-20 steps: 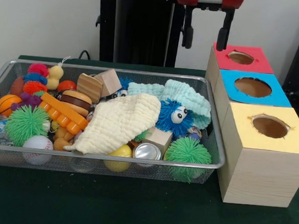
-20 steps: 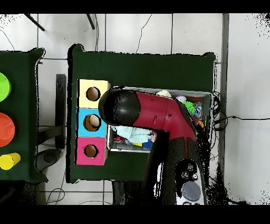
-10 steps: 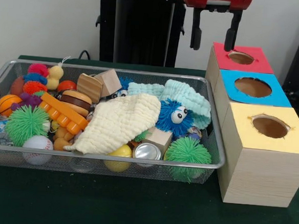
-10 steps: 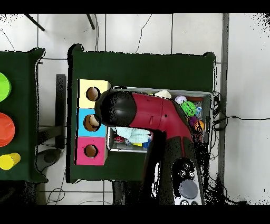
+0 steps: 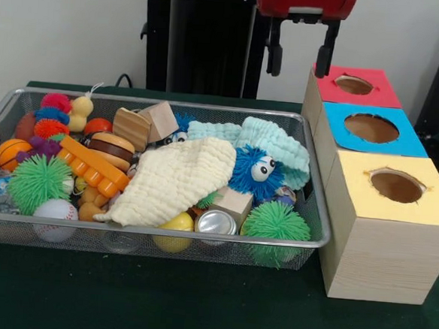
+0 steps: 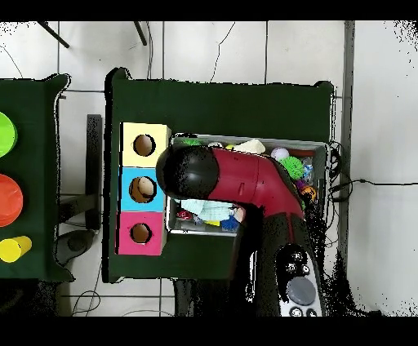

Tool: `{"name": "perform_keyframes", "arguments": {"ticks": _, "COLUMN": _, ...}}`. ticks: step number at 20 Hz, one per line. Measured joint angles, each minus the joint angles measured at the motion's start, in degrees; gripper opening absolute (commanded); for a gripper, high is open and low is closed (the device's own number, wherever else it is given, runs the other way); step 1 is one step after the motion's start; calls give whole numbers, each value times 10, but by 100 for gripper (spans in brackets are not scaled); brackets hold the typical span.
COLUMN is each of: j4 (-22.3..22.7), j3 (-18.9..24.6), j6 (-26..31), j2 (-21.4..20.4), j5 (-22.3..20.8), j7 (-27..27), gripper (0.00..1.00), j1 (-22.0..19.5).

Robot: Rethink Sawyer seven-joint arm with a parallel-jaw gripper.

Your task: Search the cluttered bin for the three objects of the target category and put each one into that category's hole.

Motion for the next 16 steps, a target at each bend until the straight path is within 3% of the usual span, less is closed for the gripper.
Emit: {"name": "perform_keyframes", "arguments": {"ticks": 16, "j4": 24, "j3": 21, "j6": 0, "j2": -11, "j5": -33, "j7": 0, "gripper": 100, "j1": -21}}
